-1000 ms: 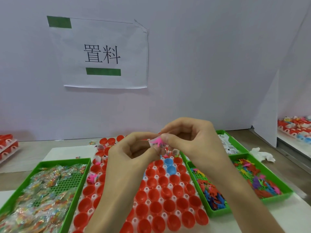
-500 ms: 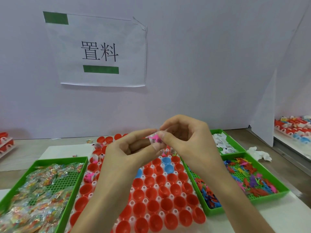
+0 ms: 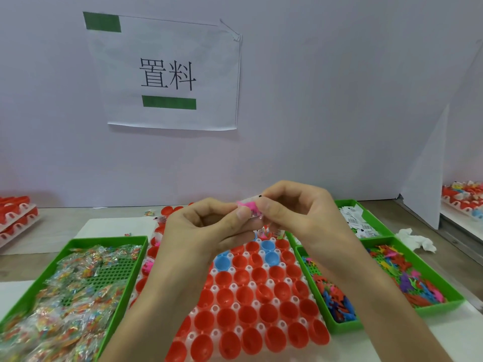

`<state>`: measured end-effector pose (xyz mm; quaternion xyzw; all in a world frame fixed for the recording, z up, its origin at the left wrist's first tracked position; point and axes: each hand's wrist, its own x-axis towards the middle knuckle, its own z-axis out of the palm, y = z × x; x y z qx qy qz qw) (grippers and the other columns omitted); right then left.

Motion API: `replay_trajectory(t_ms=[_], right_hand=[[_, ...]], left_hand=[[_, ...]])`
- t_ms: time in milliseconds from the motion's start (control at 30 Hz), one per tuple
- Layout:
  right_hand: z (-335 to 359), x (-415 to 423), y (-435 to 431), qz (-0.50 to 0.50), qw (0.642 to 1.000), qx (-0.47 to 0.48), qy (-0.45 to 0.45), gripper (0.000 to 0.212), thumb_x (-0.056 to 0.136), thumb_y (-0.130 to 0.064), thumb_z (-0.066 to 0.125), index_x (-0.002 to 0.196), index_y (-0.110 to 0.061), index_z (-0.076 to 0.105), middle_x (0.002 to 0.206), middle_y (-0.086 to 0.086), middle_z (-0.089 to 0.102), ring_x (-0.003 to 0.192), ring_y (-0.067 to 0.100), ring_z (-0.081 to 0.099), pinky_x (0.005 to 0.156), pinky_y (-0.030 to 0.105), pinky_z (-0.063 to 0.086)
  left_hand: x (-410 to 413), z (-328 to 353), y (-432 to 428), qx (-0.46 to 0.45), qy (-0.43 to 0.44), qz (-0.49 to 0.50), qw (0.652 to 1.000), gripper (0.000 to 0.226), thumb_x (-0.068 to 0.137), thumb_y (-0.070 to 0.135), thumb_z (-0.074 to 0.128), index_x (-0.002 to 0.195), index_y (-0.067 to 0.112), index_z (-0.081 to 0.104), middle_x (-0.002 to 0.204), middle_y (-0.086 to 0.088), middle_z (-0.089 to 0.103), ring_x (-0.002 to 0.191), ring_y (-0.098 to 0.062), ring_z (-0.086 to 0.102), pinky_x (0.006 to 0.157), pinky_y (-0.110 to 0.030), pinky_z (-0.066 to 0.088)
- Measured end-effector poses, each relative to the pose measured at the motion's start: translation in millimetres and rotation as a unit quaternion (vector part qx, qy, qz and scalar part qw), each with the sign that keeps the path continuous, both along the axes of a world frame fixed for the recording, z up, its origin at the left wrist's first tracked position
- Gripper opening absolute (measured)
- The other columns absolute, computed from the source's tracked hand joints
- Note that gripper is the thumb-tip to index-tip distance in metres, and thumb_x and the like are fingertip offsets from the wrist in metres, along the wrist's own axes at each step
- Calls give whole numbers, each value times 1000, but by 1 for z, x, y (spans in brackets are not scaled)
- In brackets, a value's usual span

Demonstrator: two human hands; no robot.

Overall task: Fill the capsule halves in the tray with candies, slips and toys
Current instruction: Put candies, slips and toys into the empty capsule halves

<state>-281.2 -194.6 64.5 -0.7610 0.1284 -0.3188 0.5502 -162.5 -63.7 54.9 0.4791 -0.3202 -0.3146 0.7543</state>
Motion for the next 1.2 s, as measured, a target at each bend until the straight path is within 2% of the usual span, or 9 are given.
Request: replay_trajectory(t_ms=[167,300,533,667,767,867,967,1067,1200], right_hand=[[-1,1,2,-17,1000,-23,-1,11,85,-30,76,86,-19,74,77,-2,73,71,8,67,69,22,53],[-1,4,8,-76,995,-61,11,6,87,-21,76,82,-21,74,78,-1,75,77,15,72,78,41,60],[-4,8,24,-68,996,-39,-45,12,76,-32,80,80,-22,76,76,-8,76,74,7,74,66,14,55],[-9,14,31,-66,996,-16,-56,12,76,-23,83,86,-20,76,79,-8,77,74,8,75,66,13,54],[-10,17,37,-46,997,-9,-57,18,75,-26,81,92,-20,77,81,-7,78,75,8,75,68,12,55],[-11,23,40,-41,998,0,-54,16,74,-30,80,86,-19,78,79,-4,77,73,10,75,66,13,54],[-15,39,40,-28,999,-10,-16,7,80,-22,82,85,-18,78,77,-3,77,72,11,74,67,15,54],[-24,60,43,-22,998,-50,19,4,82,-22,81,83,-20,79,74,-6,76,68,8,73,64,14,54],[-47,94,46,-19,976,-184,119,2,84,-22,80,82,-22,81,72,-12,73,69,-1,69,64,10,51]], left_hand=[[9,2,6,21,-16,-38,999,24,56,24,83,78,14,81,90,-17,78,87,-25,77,70,-21,60],[9,5,8,42,-57,-5,998,30,65,23,83,90,6,79,91,-15,78,88,-26,77,70,-21,59],[17,10,15,79,-153,82,982,12,78,17,79,88,11,79,79,-5,78,72,-17,76,63,-18,58],[24,10,21,95,-184,102,973,4,81,16,79,84,15,78,77,-1,78,72,-14,76,65,-16,56],[30,13,27,110,-208,92,968,2,81,17,80,83,17,79,77,0,78,74,-13,76,65,-16,56],[39,16,34,152,-247,73,954,3,83,22,80,85,20,79,78,3,78,76,-11,76,69,-21,59],[49,17,43,188,-309,87,928,3,84,23,80,86,23,79,79,8,78,77,-7,75,73,-24,61],[57,21,51,194,-375,168,891,10,86,17,77,87,27,77,80,12,76,77,0,72,70,-14,57],[69,24,70,124,-361,290,878,16,89,16,73,87,31,75,80,14,75,73,-1,71,64,-10,54]])
